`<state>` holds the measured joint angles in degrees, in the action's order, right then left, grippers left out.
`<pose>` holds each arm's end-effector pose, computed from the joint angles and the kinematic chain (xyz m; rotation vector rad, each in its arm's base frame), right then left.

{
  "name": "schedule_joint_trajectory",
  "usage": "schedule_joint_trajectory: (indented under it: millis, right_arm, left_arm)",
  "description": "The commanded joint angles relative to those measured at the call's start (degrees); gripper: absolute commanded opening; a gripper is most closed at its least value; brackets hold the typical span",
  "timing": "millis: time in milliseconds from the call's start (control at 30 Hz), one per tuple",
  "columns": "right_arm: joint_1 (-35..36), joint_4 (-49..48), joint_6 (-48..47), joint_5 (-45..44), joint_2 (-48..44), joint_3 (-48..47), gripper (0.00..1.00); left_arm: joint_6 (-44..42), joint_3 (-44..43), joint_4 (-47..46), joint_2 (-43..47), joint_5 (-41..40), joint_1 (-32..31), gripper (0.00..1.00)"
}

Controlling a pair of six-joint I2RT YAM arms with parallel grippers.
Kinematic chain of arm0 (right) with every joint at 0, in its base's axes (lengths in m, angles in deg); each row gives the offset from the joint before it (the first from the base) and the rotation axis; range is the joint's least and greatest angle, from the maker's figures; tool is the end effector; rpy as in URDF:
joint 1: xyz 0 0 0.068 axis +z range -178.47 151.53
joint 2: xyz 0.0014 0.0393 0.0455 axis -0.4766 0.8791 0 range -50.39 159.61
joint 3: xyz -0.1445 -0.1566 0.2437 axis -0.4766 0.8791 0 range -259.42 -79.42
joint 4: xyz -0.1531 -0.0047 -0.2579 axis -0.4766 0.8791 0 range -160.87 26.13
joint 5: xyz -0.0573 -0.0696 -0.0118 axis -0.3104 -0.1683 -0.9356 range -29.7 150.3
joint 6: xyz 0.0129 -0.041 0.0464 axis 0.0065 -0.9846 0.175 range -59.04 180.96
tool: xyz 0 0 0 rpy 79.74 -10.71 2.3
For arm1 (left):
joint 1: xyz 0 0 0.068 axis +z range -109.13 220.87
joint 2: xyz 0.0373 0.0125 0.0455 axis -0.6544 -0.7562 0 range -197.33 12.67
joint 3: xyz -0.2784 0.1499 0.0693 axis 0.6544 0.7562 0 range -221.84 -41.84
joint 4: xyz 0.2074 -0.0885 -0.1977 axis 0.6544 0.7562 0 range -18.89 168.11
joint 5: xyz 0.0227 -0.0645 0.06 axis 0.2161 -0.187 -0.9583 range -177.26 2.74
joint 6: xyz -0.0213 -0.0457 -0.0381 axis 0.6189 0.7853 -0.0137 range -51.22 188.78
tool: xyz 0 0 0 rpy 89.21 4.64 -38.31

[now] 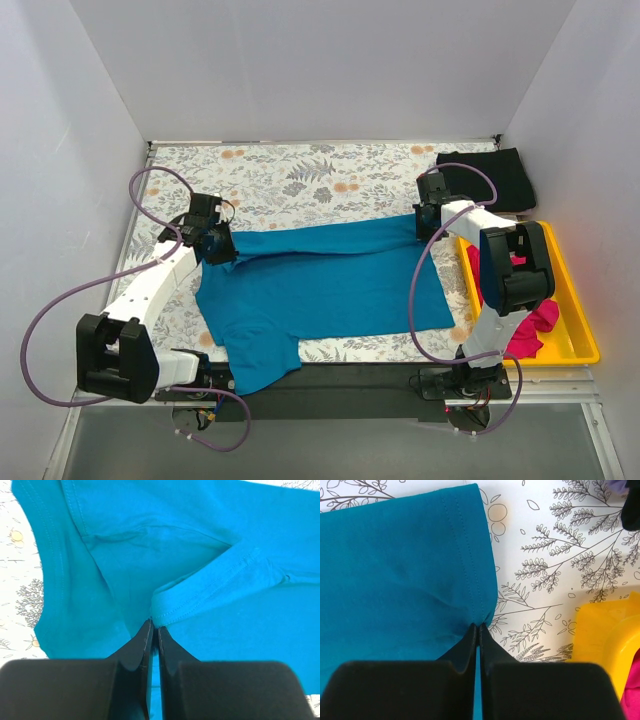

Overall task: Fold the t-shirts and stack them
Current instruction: Fold the tshirt

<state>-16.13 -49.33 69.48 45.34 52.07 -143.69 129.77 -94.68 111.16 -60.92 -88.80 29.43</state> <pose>0.4040 0.0756 0.1885 0.0055 2.5712 -0.2060 0.2736 -0.0541 0.2649 -1.1355 2.4373 -0.3846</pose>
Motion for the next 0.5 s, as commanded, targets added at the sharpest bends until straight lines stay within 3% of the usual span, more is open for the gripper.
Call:
schedule_joint_trajectory:
  millis: [0,200,467]
  right_arm:
    - [-0.3,1.7,0.6,0.1,-2.6,-1.5,0.01]
    - [-0.3,2.5,0.9,-0.2,-3.3,-1.8,0.01]
    - [-0.4,3.2,1.7,0.0,-3.6,-1.0,0.01]
  left_arm:
    - [0.1,-1.0,0.3,2.6,-2.2,-0.1,0.00]
    - [-1.3,-4.3,0.9,0.7,-4.3,-0.1,0.00]
    - [-1.1,-1.3,0.6,1.3,-3.7,-0.1,0.00]
